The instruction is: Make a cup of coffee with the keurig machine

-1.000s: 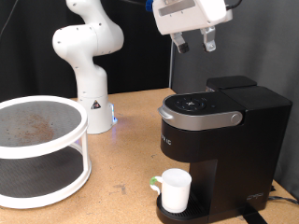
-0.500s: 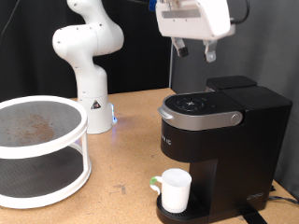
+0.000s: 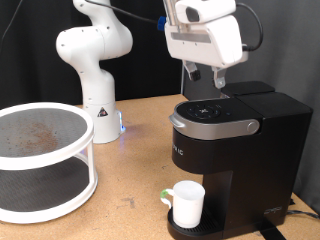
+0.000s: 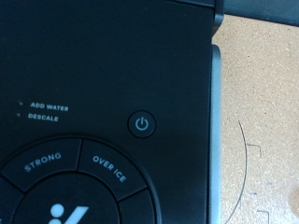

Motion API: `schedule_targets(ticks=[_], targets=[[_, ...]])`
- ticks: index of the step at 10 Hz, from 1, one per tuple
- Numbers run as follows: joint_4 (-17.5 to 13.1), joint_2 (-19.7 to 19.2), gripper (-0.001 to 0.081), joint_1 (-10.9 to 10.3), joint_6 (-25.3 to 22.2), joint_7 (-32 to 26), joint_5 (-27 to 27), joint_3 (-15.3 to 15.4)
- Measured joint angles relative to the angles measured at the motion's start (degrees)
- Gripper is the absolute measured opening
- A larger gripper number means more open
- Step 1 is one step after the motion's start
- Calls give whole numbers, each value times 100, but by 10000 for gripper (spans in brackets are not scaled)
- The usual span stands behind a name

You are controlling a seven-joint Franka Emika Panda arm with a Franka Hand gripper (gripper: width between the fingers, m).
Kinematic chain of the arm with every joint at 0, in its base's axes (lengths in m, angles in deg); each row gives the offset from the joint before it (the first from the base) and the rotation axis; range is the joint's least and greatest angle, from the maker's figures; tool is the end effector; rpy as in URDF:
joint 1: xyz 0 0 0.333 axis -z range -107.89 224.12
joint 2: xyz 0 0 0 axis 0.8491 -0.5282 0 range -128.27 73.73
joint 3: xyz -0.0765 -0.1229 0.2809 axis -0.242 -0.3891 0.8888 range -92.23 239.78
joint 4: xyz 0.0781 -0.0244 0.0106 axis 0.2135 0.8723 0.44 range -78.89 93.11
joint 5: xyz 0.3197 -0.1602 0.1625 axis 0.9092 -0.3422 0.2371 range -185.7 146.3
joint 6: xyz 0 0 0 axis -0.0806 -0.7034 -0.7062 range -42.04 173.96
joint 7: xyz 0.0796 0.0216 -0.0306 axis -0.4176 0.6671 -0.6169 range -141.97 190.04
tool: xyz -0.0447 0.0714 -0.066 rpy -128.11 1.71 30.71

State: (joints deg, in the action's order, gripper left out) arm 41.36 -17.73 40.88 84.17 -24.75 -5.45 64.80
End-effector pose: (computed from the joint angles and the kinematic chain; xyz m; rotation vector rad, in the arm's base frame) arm 0.5128 0.0809 0.4837 -2.6790 -1.2445 -0.3735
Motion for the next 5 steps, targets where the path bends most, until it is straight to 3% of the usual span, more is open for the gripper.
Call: schedule_targets(ticks=[1,2,3,5], targets=[[28,-37,684,0,10,-132,98,-20],[59,-67,545,0,10,-238,174,-29],[106,-89,545,0,10,-303,229,-31],[205,-121,230,0,10,-376,313,-31]])
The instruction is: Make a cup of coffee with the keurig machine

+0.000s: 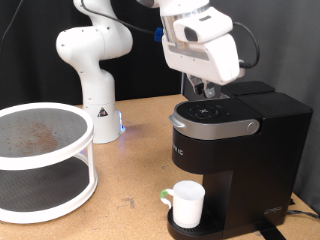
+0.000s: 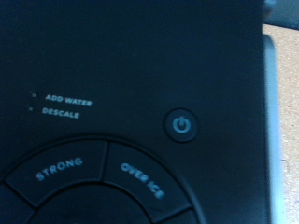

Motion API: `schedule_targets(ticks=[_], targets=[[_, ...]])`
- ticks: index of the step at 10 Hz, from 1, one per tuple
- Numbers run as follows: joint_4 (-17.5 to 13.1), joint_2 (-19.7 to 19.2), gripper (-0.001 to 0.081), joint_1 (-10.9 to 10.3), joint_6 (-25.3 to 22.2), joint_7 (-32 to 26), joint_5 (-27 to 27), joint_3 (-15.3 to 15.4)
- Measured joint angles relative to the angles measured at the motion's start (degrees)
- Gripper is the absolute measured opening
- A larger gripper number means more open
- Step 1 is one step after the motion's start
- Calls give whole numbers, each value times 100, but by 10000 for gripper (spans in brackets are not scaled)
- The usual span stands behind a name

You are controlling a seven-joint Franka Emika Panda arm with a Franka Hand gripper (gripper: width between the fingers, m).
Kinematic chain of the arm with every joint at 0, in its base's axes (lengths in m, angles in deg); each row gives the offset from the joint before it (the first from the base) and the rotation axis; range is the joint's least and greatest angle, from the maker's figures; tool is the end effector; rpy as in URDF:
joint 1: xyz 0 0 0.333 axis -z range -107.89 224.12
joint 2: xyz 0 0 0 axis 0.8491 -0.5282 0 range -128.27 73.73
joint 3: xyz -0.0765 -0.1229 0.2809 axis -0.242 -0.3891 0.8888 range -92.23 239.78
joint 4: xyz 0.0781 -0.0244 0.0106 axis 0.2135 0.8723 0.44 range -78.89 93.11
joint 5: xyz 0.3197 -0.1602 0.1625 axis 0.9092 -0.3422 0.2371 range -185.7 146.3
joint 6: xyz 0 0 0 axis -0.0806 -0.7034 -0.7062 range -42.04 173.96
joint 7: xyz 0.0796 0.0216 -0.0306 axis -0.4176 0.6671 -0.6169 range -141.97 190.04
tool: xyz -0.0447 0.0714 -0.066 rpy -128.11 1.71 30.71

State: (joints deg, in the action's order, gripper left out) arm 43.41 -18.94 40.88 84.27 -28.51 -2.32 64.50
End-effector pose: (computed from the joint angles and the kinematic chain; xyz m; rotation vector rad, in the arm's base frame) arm 0.5094 0.0804 0.4562 -2.6238 -1.2600 -0.3236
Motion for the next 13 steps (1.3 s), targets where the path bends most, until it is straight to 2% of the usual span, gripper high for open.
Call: schedule_targets(ticks=[1,2,3,8,11,13], targets=[[45,-31,230,0,0,-4,19,1],[80,-75,64,0,5,-5,43,2],[126,-115,20,0,40,-5,58,6],[211,-220,5,4,204,-11,253,-1],[117,-292,5,10,-11,0,472,-78],[-81,-433,5,32,-336,88,569,-139]])
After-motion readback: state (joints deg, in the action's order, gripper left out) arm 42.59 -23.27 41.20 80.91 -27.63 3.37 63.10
